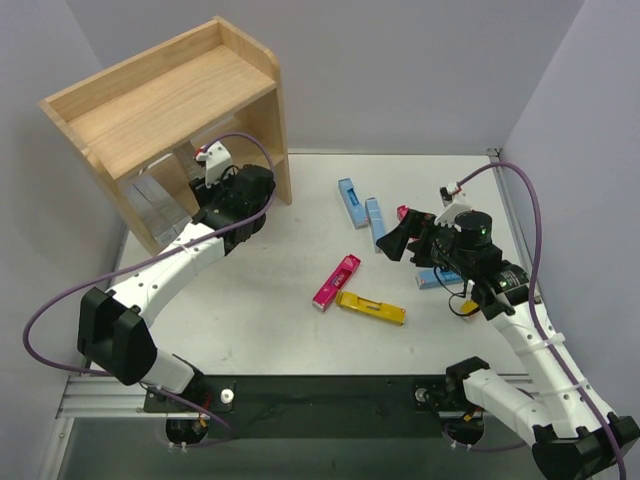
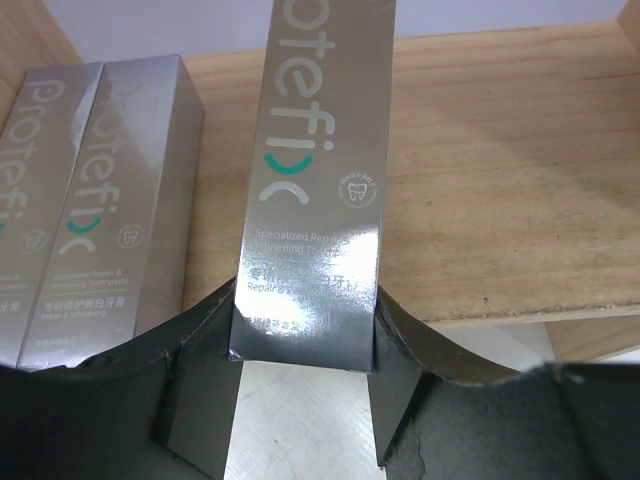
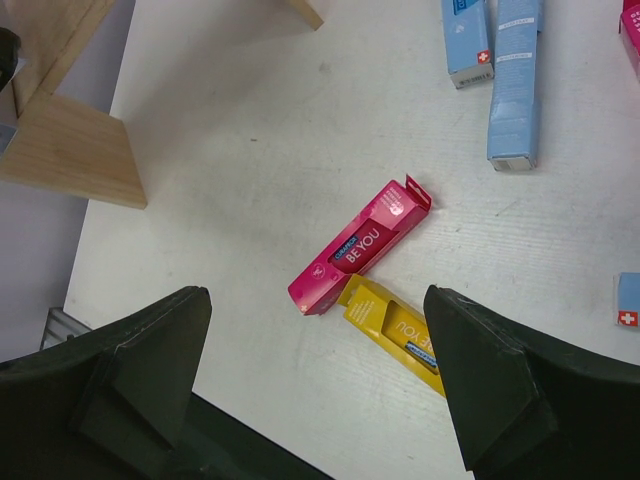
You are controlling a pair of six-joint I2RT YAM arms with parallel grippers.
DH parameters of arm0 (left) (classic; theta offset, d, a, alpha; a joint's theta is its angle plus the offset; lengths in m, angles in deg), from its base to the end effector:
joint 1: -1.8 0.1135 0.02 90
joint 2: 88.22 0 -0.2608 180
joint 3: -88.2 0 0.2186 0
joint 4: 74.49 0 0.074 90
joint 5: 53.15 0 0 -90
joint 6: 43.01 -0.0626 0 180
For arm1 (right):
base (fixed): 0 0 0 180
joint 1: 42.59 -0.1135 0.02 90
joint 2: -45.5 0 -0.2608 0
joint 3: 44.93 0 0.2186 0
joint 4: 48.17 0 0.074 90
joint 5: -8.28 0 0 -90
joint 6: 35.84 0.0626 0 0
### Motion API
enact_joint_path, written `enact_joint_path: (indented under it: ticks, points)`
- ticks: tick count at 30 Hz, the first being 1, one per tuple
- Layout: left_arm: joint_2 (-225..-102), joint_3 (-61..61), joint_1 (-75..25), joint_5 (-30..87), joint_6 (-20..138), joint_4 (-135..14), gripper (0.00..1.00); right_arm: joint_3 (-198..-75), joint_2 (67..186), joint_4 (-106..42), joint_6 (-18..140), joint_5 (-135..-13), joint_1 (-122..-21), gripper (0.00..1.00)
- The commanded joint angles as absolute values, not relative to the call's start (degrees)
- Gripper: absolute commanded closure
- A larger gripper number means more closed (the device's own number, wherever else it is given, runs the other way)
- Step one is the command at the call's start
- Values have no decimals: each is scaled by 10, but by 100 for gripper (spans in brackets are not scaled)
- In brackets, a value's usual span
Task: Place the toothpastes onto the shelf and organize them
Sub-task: Place the toothpaste on the shelf.
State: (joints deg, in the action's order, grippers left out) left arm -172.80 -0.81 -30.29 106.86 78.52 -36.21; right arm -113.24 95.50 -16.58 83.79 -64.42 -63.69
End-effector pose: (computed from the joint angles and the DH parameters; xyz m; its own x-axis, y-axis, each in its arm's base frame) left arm 0.2791 -0.1056 0.3369 -0.1514 -0.1161 -0.9816 -0.6556 0.7550 0.0119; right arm 0.1706 0.0858 0.3512 -0.4897 0.3170 -0.8122 -0.4275 0.7246 0.5406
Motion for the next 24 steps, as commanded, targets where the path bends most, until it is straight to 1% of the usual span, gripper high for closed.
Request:
enact_joint_path:
  ticks: [1,6,7,9,11,13,15,16,17,19,20,21,24]
  points:
    - [-1724,-40,-300,1086,864,-273,89,-1135,950,-168,824,-654,-643,7]
    - [-1721,-31,-300,1094,876,-253,88,-1134,952,-168,823,-654,-645,7]
    - [-1719,-30,-300,1094,881,-250,83,-1134,953,-168,822,-654,-645,7]
    - [-1717,-26,-300,1094,883,-245,81,-1134,952,-168,820,-655,-644,7]
    - [-1712,-24,-300,1100,889,-238,73,-1133,954,-169,821,-654,-645,7]
    - [-1708,-17,-299,1101,893,-239,69,-1133,956,-168,821,-650,-646,7]
    - [-1701,-8,-298,1103,891,-248,69,-1132,959,-169,822,-648,-644,7]
    - [-1697,-4,-298,1102,891,-250,66,-1132,959,-169,823,-647,-645,7]
    - [-1695,-5,-298,1102,891,-250,60,-1133,959,-169,822,-646,-645,7]
    - [-1693,-5,-298,1104,888,-249,56,-1134,960,-169,823,-645,-644,7]
    - [-1690,-4,-298,1105,888,-248,50,-1133,960,-168,823,-645,-645,7]
    - [-1688,-3,-298,1105,888,-249,47,-1133,960,-169,823,-645,-645,7]
    - [-1684,-2,-298,1103,888,-249,43,-1132,960,-169,822,-642,-645,7]
